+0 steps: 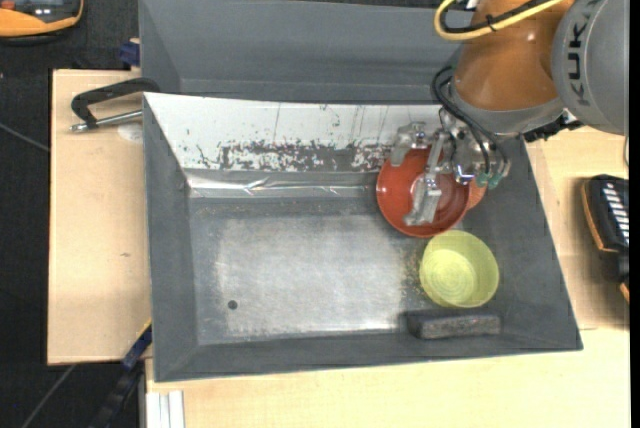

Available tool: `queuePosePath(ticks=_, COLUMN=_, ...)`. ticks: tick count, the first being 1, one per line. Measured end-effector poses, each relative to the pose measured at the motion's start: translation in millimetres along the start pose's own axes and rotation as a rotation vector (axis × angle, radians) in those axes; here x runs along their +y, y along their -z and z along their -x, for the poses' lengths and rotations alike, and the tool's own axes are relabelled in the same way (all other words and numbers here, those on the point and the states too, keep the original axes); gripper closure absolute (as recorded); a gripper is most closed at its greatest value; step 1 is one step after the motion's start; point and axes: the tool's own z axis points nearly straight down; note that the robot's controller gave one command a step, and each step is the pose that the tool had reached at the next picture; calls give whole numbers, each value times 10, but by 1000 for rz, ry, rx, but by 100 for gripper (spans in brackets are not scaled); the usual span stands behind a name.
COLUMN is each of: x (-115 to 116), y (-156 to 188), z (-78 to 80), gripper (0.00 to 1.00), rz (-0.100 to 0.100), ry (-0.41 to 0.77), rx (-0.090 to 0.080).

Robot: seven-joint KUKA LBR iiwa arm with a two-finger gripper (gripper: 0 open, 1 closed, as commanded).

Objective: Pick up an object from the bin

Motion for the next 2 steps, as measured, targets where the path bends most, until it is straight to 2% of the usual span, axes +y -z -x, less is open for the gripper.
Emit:
queuePosePath(ticks=1, x=-590, y=-447, z=-99, gripper=0, rz=0, ry=-207, rx=2)
queuePosePath(ticks=2, x=-326, y=-854, z=-63, gripper=0, rz=3, ry=-353, rx=4)
